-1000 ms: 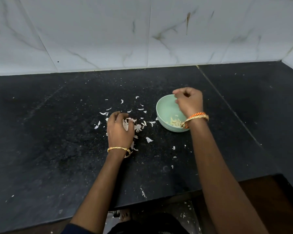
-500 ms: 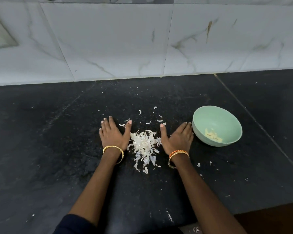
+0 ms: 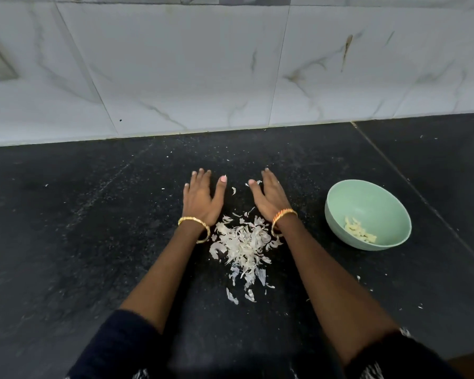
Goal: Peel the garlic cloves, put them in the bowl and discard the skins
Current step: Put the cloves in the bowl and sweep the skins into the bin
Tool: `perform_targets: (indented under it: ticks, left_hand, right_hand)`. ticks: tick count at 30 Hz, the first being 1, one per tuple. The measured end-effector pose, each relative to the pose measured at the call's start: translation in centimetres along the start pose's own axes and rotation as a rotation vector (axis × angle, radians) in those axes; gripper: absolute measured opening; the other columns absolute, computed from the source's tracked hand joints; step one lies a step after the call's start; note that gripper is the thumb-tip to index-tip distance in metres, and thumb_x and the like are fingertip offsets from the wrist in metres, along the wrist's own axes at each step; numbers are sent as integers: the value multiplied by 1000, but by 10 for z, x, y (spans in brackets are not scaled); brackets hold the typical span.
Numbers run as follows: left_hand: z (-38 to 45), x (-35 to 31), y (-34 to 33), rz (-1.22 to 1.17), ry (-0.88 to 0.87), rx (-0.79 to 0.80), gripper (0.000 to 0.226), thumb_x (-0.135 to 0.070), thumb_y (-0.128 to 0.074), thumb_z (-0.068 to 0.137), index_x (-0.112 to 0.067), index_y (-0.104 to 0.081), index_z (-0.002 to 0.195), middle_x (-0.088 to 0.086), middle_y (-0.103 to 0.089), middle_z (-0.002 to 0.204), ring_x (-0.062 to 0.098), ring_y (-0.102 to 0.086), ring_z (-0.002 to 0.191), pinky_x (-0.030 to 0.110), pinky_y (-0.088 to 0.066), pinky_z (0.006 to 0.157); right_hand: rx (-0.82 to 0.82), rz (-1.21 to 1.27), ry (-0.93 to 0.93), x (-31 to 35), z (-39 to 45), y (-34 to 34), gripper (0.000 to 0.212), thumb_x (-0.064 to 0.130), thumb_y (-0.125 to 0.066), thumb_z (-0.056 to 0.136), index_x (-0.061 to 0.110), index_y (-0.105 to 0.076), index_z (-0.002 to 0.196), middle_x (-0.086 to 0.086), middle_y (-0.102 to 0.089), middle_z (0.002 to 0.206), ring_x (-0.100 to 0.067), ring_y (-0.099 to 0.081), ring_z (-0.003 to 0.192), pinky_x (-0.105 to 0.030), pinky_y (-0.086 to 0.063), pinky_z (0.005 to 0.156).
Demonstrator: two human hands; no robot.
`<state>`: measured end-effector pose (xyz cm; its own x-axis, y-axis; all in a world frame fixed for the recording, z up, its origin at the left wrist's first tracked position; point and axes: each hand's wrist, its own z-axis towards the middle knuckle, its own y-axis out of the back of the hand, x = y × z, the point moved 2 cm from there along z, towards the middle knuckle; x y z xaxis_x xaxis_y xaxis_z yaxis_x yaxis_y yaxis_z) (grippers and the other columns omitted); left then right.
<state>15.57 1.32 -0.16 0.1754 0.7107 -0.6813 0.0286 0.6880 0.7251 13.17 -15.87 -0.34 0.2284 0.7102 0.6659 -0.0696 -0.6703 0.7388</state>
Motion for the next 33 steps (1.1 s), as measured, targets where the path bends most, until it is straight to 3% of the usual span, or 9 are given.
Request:
perform_targets:
  ticks: [5, 10, 15, 18, 20, 23, 28, 31, 33]
  left_hand:
    - [25, 10, -5, 11, -5, 141, 67, -53, -30, 98, -7, -29, 147, 14, -30, 153, 24, -22, 144, 37, -13, 119]
    - [-12, -3, -9, -155, -68, 279, 65, -60, -31, 95, -18, -40, 144, 11, -53, 138, 23, -50, 126, 31, -38, 107]
    - [-79, -13, 3, -296, -63, 294, 65, -59, -29, 91, -21, -42, 143, 4, -56, 135, 9, -54, 115, 15, -37, 91]
    - [-117, -16, 3, -364, -73, 306, 70, -62, -30, 87, -22, -42, 143, -5, -52, 138, 1, -48, 120, 3, -35, 89]
    - [-129, -19, 5, -423, -73, 265, 65, -60, -32, 89, -22, -45, 141, -10, -53, 134, -2, -47, 122, 2, -36, 94]
    - [-134, -16, 11, -433, -66, 166, 65, -66, -33, 91, -25, -43, 142, -4, -46, 144, 4, -38, 134, 23, -32, 111]
    - [-136, 2, 14, -226, 14, 17, 86, -77, -26, 81, -22, -34, 146, -1, -28, 155, 9, -10, 146, 36, -7, 120]
    - [-143, -2, -1, -251, 51, 109, 92, -84, -26, 77, -24, -32, 147, 2, -31, 154, 16, -17, 145, 43, -16, 119]
    - [-149, -10, -9, -298, 76, 145, 92, -85, -29, 75, -26, -33, 146, 1, -36, 151, 20, -32, 139, 46, -30, 113]
  right_hand:
    - [160, -69, 149, 20, 19, -7, 55, 36, -35, 102, 13, -25, 151, -5, -19, 160, -19, -14, 147, -31, -10, 118]
    - [254, -46, 320, 21, -19, -14, 48, 23, -40, 100, 15, -33, 147, -12, -40, 149, -24, -35, 138, -36, -26, 114]
    - [295, 76, 309, 3, -81, -6, 44, 24, -39, 99, 26, -39, 143, -3, -57, 122, -4, -55, 100, -29, -40, 88]
    - [303, 190, 303, -2, -118, -4, 41, 33, -37, 93, 29, -49, 132, 4, -63, 116, -5, -60, 98, -28, -46, 86]
    - [237, 252, 294, -1, -130, -3, 42, 35, -38, 92, 27, -52, 131, 5, -63, 121, -3, -58, 109, -26, -46, 95]
    - [-1, 229, 252, -4, -146, 5, 43, 33, -39, 96, 16, -55, 132, -1, -54, 136, -4, -44, 127, -14, -29, 104]
    - [-419, 139, 85, -48, -181, 33, 54, 40, -37, 92, 0, -62, 119, -15, -62, 122, -26, -55, 116, -24, -34, 100]
    - [-579, 94, -19, -79, -205, 49, 60, 44, -35, 89, -3, -62, 114, -19, -63, 117, -32, -57, 111, -32, -39, 97]
    - [-552, 49, -132, -93, -215, 56, 67, 49, -36, 91, -6, -55, 125, -23, -54, 130, -35, -48, 124, -39, -36, 106]
